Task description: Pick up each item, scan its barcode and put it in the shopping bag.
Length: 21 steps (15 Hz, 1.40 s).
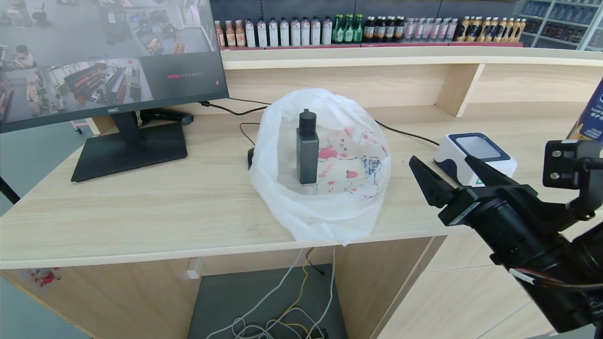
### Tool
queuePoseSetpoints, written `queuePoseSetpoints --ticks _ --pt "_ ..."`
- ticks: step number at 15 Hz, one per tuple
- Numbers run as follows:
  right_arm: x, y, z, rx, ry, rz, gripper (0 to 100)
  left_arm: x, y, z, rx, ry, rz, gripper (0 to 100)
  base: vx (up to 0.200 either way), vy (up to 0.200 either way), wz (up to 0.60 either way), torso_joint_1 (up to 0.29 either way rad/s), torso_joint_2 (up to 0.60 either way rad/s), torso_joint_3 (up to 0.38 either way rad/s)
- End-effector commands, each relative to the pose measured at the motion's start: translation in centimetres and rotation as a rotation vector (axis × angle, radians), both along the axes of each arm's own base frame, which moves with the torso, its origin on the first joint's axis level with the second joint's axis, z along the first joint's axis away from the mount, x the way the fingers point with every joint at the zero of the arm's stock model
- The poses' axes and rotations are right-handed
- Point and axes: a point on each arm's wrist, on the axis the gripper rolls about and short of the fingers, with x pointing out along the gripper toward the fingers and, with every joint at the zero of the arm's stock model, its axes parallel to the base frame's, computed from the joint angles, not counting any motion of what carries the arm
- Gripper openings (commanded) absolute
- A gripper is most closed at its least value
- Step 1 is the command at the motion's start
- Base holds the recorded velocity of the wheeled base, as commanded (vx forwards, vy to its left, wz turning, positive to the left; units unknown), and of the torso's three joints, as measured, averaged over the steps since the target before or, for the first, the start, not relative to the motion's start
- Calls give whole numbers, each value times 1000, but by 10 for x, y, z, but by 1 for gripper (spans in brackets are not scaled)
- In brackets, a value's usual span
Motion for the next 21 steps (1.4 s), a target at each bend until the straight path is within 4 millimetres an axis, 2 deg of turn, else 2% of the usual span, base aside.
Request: queuePoseSetpoints --ticks 1,4,10,18,21 --pt "-3 -3 1 14 -2 1 100 0 0 0 -2 0 0 100 0 -200 0 17 12 -2" --pt "-16 -12 0 15 1 -5 100 0 0 0 -7 0 0 100 0 -200 0 1 6 2" --pt "-22 -16 7 9 -29 -9 100 0 0 0 -8 0 2 100 0 -200 0 4 2 3" --pt "-20 -15 7 -4 -32 -15 100 0 0 0 -10 0 2 100 0 -200 0 5 1 4" --pt "-16 -21 6 -11 -29 -52 100 0 0 0 -10 0 2 100 0 -200 0 -1 5 4"
